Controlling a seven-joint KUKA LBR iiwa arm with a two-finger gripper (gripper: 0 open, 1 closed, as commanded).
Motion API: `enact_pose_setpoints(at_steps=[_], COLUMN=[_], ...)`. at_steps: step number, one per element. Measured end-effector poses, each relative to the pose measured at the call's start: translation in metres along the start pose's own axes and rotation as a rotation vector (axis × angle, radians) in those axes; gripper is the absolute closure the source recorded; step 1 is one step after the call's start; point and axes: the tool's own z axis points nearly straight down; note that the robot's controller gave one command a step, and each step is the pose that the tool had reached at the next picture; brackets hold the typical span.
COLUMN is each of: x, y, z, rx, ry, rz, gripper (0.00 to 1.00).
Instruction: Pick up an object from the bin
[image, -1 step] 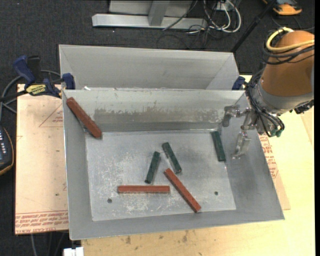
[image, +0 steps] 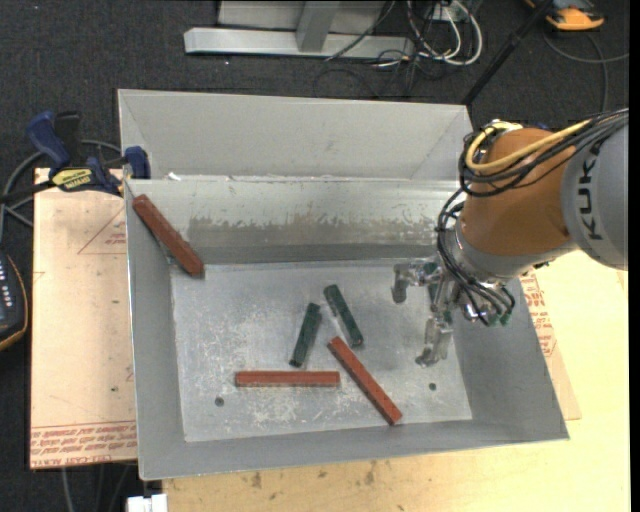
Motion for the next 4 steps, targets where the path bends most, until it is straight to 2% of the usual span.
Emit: enact_pose_setpoints(at_steps=[1,2,3,4], x=[-0.006,-0.006,-0.006,0.045], y=[0.075,0.072,0.072,0.15], z=[-0.034,-0.033,-0.033,0.032], rx=[0.003,0.005,0.004,-0.002], ry=[-0.01,-0.007,-0.007,0.005], rz=[-0.428,-0.423,-0.422,-0.514], gripper=[0.0,1.0,0.0,0.0])
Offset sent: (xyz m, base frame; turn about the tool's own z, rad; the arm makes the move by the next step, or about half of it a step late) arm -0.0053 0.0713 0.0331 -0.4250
